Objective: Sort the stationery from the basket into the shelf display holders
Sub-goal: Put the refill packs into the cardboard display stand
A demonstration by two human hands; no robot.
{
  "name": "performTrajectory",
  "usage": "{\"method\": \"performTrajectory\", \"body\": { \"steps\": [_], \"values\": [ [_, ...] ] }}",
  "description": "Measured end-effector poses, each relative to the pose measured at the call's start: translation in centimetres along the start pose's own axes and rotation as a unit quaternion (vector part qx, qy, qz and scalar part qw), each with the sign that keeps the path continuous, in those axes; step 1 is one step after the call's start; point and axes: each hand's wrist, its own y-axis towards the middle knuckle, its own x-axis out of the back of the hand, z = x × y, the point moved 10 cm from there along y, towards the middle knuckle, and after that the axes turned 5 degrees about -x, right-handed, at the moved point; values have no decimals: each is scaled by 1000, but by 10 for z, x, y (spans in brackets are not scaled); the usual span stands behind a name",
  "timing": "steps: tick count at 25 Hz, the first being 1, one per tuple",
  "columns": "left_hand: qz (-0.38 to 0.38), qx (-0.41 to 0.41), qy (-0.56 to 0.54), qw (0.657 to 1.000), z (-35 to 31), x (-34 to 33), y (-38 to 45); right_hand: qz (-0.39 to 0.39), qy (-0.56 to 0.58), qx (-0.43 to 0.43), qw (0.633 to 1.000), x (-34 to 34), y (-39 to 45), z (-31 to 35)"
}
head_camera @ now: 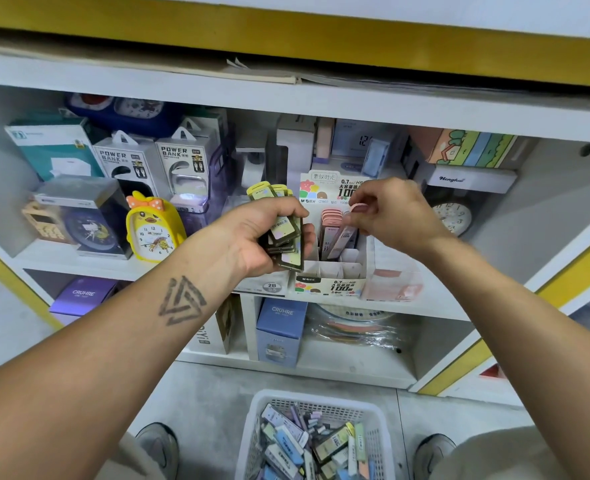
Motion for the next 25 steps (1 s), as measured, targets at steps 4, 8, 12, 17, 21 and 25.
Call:
{"method": "performTrajectory", "body": {
  "steps": [4,8,12,17,21,25],
  "values": [
    [24,-2,24,999,1,-6,0,8,-42,48,998,-16,-5,12],
    [42,-3,33,999,2,-9,-1,-8,-84,89,992,-19,-6,24],
    [70,6,43,997,5,-13,-3,-11,87,21,996,-15,-3,20],
    [107,9,128,986,10,-23,-6,113,340,-81,930,-42,-10,24],
    [116,7,127,985,10,-25,-8,122,384,-109,909,-44,-8,26],
    [137,20,10,990,4,-25,-10,132,466,-137,864,-40,-7,24]
  ]
}}
